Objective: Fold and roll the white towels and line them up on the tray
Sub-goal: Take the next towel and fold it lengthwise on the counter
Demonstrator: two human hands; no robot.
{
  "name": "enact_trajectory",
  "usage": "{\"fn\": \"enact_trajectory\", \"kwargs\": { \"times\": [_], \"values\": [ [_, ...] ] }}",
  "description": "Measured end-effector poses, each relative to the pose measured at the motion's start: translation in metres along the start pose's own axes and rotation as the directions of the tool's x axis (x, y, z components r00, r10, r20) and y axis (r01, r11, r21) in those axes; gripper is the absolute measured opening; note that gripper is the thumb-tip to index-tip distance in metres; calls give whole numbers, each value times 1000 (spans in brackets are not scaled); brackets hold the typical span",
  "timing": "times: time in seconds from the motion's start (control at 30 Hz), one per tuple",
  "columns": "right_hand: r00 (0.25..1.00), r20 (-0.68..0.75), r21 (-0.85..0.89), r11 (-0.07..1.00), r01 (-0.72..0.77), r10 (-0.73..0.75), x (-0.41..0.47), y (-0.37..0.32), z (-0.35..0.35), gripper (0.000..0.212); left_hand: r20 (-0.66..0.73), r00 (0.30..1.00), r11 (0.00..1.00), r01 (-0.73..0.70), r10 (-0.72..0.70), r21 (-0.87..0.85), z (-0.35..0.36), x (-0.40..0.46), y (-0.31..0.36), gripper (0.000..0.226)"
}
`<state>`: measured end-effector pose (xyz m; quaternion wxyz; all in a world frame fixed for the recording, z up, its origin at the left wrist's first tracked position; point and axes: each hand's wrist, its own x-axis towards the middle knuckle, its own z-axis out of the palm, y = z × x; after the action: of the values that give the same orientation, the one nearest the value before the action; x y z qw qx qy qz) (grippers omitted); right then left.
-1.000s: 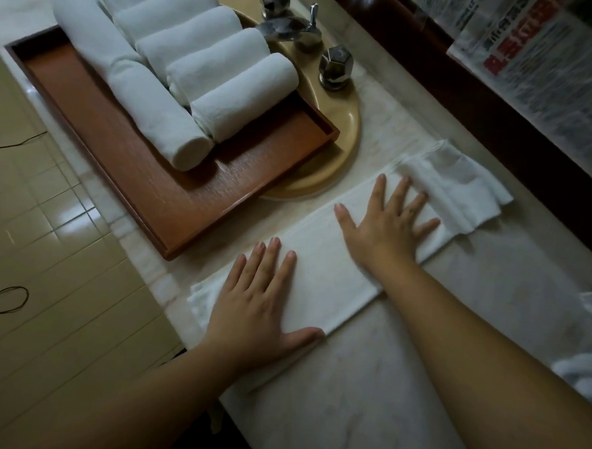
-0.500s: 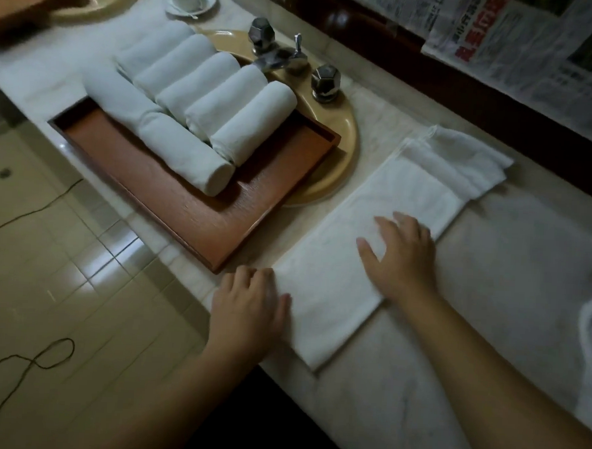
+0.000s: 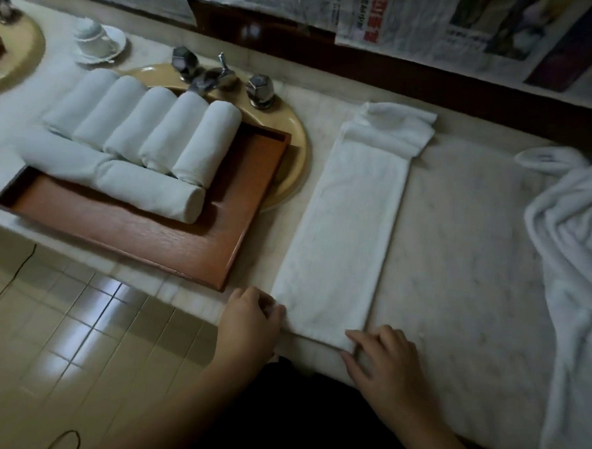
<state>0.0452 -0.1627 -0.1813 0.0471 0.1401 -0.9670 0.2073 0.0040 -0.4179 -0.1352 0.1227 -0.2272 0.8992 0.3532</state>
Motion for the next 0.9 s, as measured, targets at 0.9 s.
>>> {"fn": "enact_trajectory", "kwargs": {
  "times": [0.9],
  "values": [
    [998, 52, -99, 994, 51, -46, -26, -22, 8, 65, 318, 536, 384, -816, 782, 433, 5, 4, -50, 64]
  ]
}}
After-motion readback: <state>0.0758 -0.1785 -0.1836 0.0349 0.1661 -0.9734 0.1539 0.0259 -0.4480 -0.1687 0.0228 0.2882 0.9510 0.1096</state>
